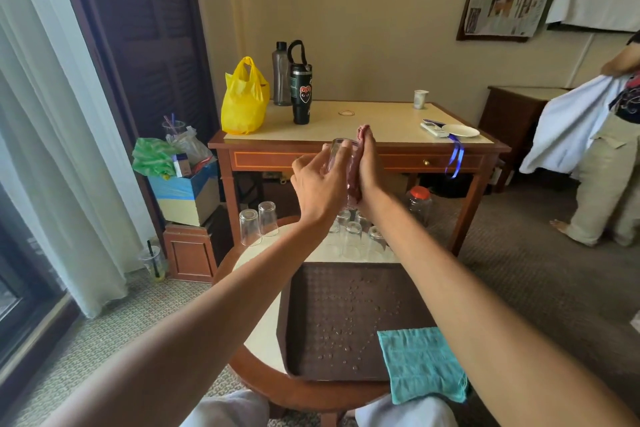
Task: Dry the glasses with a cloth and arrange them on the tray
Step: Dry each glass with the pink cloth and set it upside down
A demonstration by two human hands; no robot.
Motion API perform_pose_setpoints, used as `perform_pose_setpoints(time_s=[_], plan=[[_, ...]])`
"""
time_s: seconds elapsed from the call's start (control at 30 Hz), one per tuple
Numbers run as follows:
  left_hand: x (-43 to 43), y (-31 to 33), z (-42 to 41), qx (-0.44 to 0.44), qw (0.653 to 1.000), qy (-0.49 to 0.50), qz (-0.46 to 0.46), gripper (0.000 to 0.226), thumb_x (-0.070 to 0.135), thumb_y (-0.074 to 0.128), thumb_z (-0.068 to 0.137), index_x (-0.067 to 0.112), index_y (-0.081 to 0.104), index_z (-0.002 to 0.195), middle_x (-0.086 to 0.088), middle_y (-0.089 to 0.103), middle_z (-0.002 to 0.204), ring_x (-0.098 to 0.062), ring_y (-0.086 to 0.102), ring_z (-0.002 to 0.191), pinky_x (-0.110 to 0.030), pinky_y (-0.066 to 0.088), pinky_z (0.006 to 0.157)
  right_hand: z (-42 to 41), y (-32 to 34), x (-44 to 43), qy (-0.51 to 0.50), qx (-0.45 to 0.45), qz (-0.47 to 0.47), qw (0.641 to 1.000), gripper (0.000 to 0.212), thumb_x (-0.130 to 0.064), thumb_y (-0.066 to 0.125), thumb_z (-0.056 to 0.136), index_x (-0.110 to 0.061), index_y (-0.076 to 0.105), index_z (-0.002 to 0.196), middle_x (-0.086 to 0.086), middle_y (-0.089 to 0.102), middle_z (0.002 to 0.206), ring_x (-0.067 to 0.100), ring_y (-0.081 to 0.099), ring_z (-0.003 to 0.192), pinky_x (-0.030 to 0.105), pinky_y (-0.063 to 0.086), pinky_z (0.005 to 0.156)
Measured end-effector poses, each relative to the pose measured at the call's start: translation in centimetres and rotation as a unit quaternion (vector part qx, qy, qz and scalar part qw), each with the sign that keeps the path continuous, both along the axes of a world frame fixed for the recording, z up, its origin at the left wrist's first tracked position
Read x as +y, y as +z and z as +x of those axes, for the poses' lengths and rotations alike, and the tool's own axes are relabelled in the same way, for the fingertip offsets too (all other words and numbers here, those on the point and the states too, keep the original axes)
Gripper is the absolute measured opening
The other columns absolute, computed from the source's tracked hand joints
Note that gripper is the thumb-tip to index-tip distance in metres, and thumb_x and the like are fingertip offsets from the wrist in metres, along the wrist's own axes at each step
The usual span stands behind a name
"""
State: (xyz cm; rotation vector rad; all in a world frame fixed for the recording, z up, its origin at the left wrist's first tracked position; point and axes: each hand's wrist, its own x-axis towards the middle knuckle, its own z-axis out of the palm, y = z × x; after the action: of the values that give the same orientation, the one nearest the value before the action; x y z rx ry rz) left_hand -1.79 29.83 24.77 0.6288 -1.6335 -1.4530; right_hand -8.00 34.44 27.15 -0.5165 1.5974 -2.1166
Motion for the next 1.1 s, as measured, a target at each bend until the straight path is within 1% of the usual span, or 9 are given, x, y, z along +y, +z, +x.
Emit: perform_pose_setpoints(time_s=[0.13,0.3,0.4,0.5,0.63,0.8,0.87,0.93,1.1], plan=[[-0.3,0.0,-0.5,0.003,0.999,-0.012,-0.033,0.077,0.095,0.06,0.067,0.034,0.078,0.111,-0.002,0.07,0.119,-0.021,0.067,0.114,-0.05,0.057,0.098,-0.4,-0.1,0.6,0.031,-0.071,-0.033,0.996,0.061,-0.063,0.032,0.101,-0.015,0.069,0.091,0.008,0.069,0.083,0.021,0.067,0.075,0.033,0.054,0.07],[-0.4,1.7,-0.4,0.037,0.999,0.012,0.009,0.075,0.093,0.057,0.071,0.029,0.079,0.103,-0.005,0.072,0.112,-0.025,0.068,0.109,-0.05,0.055,0.098,0.4,-0.7,0.1,0.03,-0.04,-0.004,0.999,0.075,-0.075,0.028,0.095,-0.018,0.077,0.087,0.018,0.071,0.103,0.034,0.068,0.101,0.046,0.055,0.092],[-1.1,2.9,-0.1,0.042,0.998,0.008,0.05,0.051,0.076,0.067,0.078,0.03,0.071,0.099,0.004,0.075,0.1,-0.017,0.071,0.102,-0.045,0.055,0.099,1.2,-1.3,0.9,0.047,0.048,0.076,0.995,0.102,-0.078,0.015,0.093,0.009,0.065,0.105,0.039,0.062,0.112,0.05,0.063,0.105,0.059,0.052,0.097],[-1.6,2.8,0.1,0.059,0.995,0.001,0.086,0.042,0.059,0.072,0.088,0.022,0.068,0.108,0.001,0.075,0.105,-0.015,0.072,0.098,-0.045,0.058,0.096,2.2,-1.4,1.2,0.033,0.141,0.068,0.987,0.071,-0.054,0.02,0.106,0.004,0.061,0.107,0.012,0.067,0.078,0.021,0.07,0.069,0.036,0.057,0.064],[-1.0,2.5,0.5,0.06,0.991,-0.01,0.116,0.025,0.048,0.063,0.099,0.025,0.071,0.106,0.002,0.076,0.102,-0.014,0.072,0.097,-0.045,0.059,0.094,1.6,-2.1,-0.7,-0.028,0.168,0.075,0.982,0.057,-0.063,0.042,0.096,-0.012,0.046,0.12,0.002,0.064,0.1,0.017,0.065,0.09,0.038,0.057,0.078],[0.6,1.7,0.6,0.044,0.993,-0.053,0.098,0.028,0.05,0.054,0.103,0.031,0.074,0.097,0.009,0.077,0.093,-0.001,0.073,0.083,-0.029,0.062,0.078,0.9,0.8,0.7,-0.043,0.162,0.017,0.986,0.044,-0.042,0.03,0.109,-0.009,0.057,0.1,-0.001,0.057,0.079,-0.001,0.059,0.058,0.019,0.049,0.056],[1.2,1.6,0.7,0.048,0.994,-0.063,0.07,0.044,0.068,0.065,0.089,0.031,0.076,0.111,0.002,0.074,0.112,-0.003,0.073,0.095,-0.028,0.063,0.077,-0.3,1.2,0.6,-0.042,0.117,0.014,0.992,0.055,-0.049,0.025,0.108,-0.014,0.067,0.106,-0.002,0.064,0.086,0.002,0.066,0.074,0.017,0.055,0.065],[1.0,1.1,0.3,0.04,0.996,-0.042,0.062,0.07,0.084,0.075,0.067,0.037,0.074,0.118,-0.005,0.068,0.124,-0.015,0.072,0.107,-0.04,0.064,0.084,-0.5,1.0,0.7,-0.058,0.09,0.039,0.993,0.065,-0.069,0.026,0.099,-0.026,0.074,0.094,0.002,0.074,0.088,0.019,0.072,0.087,0.036,0.06,0.083],[0.4,0.7,-0.1,0.045,0.997,-0.016,0.064,0.071,0.088,0.073,0.063,0.035,0.079,0.112,-0.006,0.07,0.12,-0.015,0.071,0.11,-0.041,0.06,0.094,0.4,-0.5,0.3,0.003,0.024,0.01,1.0,0.068,-0.064,0.019,0.103,-0.022,0.071,0.095,0.008,0.071,0.091,0.023,0.069,0.089,0.045,0.053,0.093]])
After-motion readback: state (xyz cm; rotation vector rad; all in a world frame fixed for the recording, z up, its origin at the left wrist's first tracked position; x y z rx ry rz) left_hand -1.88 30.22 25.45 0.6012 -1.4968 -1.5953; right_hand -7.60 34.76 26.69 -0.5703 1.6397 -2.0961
